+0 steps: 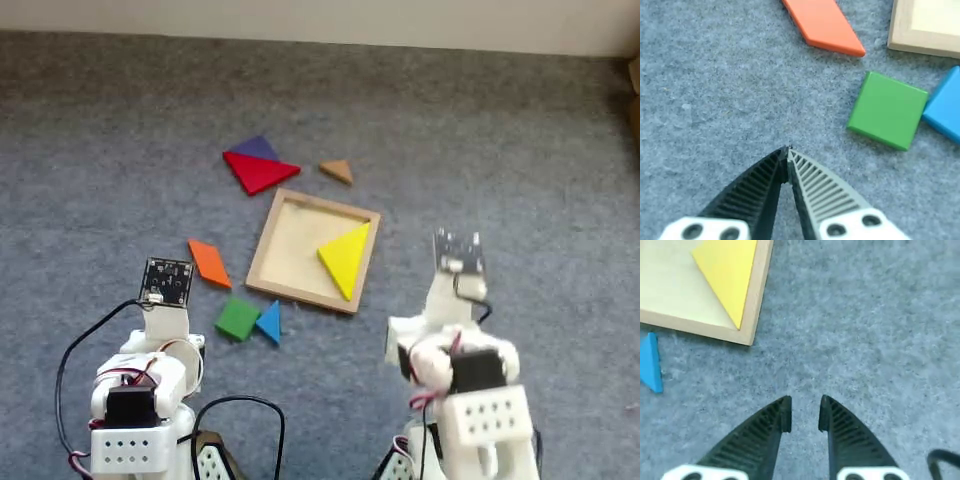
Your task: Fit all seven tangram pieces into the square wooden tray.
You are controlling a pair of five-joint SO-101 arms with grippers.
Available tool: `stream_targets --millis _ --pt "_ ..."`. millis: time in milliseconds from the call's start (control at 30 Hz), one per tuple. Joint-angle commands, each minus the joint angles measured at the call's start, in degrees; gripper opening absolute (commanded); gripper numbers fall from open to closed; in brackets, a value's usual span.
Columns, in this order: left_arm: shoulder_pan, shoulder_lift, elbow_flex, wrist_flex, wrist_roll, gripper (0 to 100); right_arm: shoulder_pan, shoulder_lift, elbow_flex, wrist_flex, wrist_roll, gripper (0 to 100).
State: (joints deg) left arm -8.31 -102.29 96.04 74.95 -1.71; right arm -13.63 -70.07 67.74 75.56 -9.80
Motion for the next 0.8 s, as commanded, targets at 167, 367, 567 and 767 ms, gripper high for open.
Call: stream_targets --millis 167,367,567,767 --pt "-0.4 -0.4 1.1 0.3 0.3 0 1.0 -29.6 22.5 -5.6 0.5 2.3" --pt "-0.4 -0.4 1.1 0.3 0.3 0 0.9 -34.2 31.1 -6.0 0.5 0.5" --pt "-0.4 -0.4 1.1 0.3 0.3 0 1.1 -35.2 32.6 -5.9 0.5 0.5" --pt "-0.4 -0.4 1.1 0.3 0.3 0 1.3 -35.2 34.8 -6.4 0.5 0.5"
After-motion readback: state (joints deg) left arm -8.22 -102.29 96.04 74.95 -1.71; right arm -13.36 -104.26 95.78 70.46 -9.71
